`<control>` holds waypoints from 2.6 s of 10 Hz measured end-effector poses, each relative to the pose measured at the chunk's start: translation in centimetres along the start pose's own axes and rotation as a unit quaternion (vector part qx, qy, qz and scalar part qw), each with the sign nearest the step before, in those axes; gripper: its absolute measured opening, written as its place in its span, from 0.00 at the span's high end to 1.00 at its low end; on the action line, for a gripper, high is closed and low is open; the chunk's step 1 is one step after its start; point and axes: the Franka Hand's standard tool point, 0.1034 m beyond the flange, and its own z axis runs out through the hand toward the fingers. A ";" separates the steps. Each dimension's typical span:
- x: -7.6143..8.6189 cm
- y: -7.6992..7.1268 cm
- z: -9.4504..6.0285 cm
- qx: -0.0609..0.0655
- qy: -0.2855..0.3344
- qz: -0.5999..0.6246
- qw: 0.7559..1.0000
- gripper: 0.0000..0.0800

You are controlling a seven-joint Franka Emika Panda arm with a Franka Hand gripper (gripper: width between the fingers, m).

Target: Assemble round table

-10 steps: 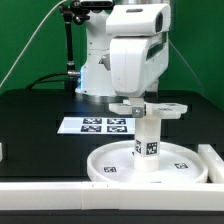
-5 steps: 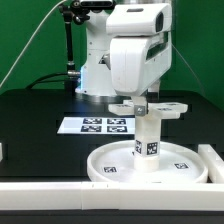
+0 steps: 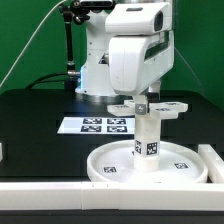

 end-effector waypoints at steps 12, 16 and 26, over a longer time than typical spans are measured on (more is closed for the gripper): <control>0.0 -0.6 0.2 0.011 0.014 0.494 0.869 0.46; 0.1 -0.6 0.2 0.013 0.014 0.582 0.813 0.46; 0.2 -0.5 0.3 0.054 0.075 0.934 0.345 0.46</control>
Offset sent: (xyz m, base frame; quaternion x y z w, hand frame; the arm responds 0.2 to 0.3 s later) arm 0.0000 0.0000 0.0000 0.0000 0.0000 0.0000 1.0000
